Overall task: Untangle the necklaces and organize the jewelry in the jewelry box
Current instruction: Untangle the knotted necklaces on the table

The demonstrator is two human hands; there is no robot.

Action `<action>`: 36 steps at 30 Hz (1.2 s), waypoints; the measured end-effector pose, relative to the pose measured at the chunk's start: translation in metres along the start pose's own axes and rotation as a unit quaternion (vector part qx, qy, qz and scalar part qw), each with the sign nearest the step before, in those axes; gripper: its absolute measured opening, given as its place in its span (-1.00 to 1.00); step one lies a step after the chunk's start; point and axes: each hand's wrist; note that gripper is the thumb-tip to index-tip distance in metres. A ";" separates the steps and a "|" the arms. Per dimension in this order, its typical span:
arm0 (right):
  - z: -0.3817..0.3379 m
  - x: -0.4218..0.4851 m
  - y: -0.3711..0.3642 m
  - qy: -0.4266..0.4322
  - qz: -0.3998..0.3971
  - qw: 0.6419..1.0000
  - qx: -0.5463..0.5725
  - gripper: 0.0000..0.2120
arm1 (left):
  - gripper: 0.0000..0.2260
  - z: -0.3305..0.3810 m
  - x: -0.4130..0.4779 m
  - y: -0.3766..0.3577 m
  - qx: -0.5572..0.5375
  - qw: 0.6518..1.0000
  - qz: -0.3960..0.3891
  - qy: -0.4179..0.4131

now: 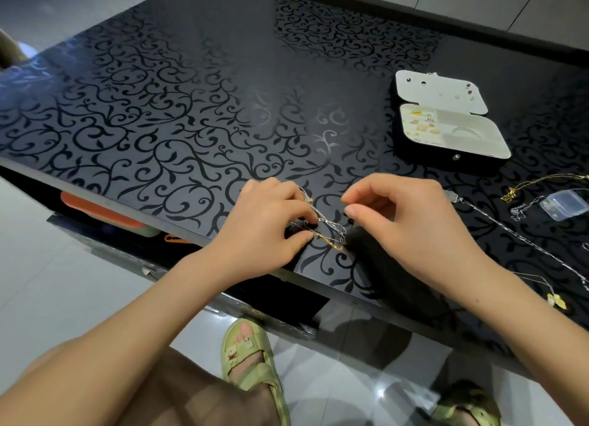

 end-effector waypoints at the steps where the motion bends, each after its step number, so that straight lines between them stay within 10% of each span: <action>1: -0.003 0.002 0.001 0.002 0.003 1.000 0.014 -0.90 | -0.84 -0.001 0.000 0.000 0.001 1.000 0.003 0.000; 36: -0.008 0.018 0.012 -0.043 0.055 0.992 0.101 -0.89 | -0.83 0.017 0.018 -0.023 0.210 0.972 0.000 -0.106</action>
Point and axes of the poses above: each hand's wrist, its own x-axis towards the middle knuckle, its own y-axis out of the back of the hand, z = x × y, and after that the axes turned 13 degrees about -y, right-handed
